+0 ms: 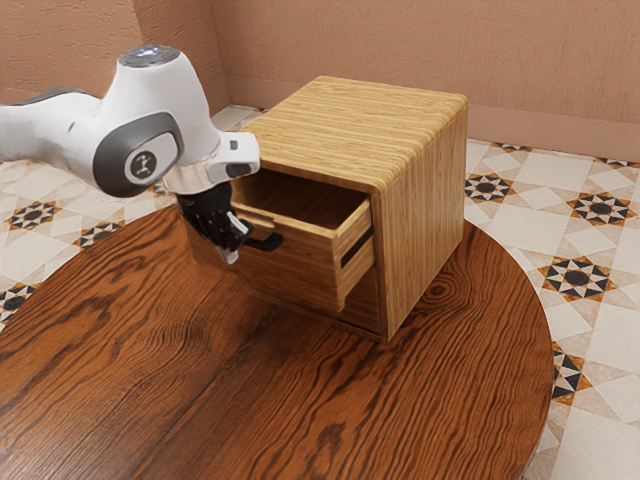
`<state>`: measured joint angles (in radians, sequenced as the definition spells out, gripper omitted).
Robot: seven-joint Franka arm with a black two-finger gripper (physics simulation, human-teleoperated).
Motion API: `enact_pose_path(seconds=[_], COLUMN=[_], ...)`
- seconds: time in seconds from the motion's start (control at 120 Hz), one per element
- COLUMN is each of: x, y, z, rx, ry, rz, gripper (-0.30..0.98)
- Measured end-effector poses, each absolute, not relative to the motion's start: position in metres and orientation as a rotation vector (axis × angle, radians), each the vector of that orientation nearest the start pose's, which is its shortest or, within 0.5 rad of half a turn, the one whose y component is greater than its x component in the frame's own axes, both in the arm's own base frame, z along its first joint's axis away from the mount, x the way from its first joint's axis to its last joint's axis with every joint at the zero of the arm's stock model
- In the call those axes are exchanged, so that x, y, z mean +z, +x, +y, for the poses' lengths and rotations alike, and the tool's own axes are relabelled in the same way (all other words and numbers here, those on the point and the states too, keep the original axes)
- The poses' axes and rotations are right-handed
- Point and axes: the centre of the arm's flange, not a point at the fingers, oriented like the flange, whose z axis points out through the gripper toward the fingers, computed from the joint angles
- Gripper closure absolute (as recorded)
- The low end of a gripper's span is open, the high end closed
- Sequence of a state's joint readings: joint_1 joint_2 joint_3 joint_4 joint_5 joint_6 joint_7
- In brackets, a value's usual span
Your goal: Push the drawer handle with one arm to close the drawer
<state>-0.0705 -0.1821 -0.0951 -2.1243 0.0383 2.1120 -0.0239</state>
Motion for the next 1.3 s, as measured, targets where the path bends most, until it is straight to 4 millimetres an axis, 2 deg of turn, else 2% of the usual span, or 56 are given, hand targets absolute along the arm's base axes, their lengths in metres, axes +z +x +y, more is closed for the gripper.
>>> enact_pose_path(seconds=[0.183, 0.358, 0.467, 0.717, 0.8, 0.85, 0.9, 0.942, 0.983, 1.05, 1.083, 1.117, 1.167, 1.2, 1.233, 1.267, 1.3], x=[0.503, 0.504, 0.506, 0.495, 0.491, 0.492, 0.489, 0.481, 0.479, 0.490, 0.505, 0.524, 0.570, 0.603, 0.624, 0.634, 0.635], y=[0.548, 0.579, 0.595, 0.625, 0.630, 0.627, 0.613, 0.588, 0.565, 0.525, 0.510, 0.499, 0.491, 0.491, 0.487, 0.482, 0.479], z=[-0.089, -0.085, -0.082, -0.081, -0.079, -0.079, -0.078, -0.076, -0.073, -0.069, -0.071, -0.074, -0.071, -0.053, -0.032, -0.016, -0.004], rx=[-0.273, -0.282, -0.287, -0.301, -0.312, -0.318, -0.311, -0.286, -0.280, -0.310, -0.341, -0.372, -0.428, -0.448, -0.431, -0.387, -0.321], ry=[-3.084, -3.081, -3.077, -3.068, -3.051, -3.040, -3.057, -3.083, -3.106, -3.124, -3.130, -3.139, -3.153, -3.157, -3.150, -3.141, -3.131], rz=[0.316, 0.362, 0.390, 0.458, 0.471, 0.476, 0.473, 0.455, 0.431, 0.377, 0.334, 0.281, 0.163, 0.043, -0.076, -0.174, -0.264], gripper=[0.79, 0.79, 0.79, 0.79, 0.90, 0.98, 0.88, 0.79, 0.79, 0.79, 0.78, 0.73, 0.62, 0.54, 0.46, 0.40, 0.34])
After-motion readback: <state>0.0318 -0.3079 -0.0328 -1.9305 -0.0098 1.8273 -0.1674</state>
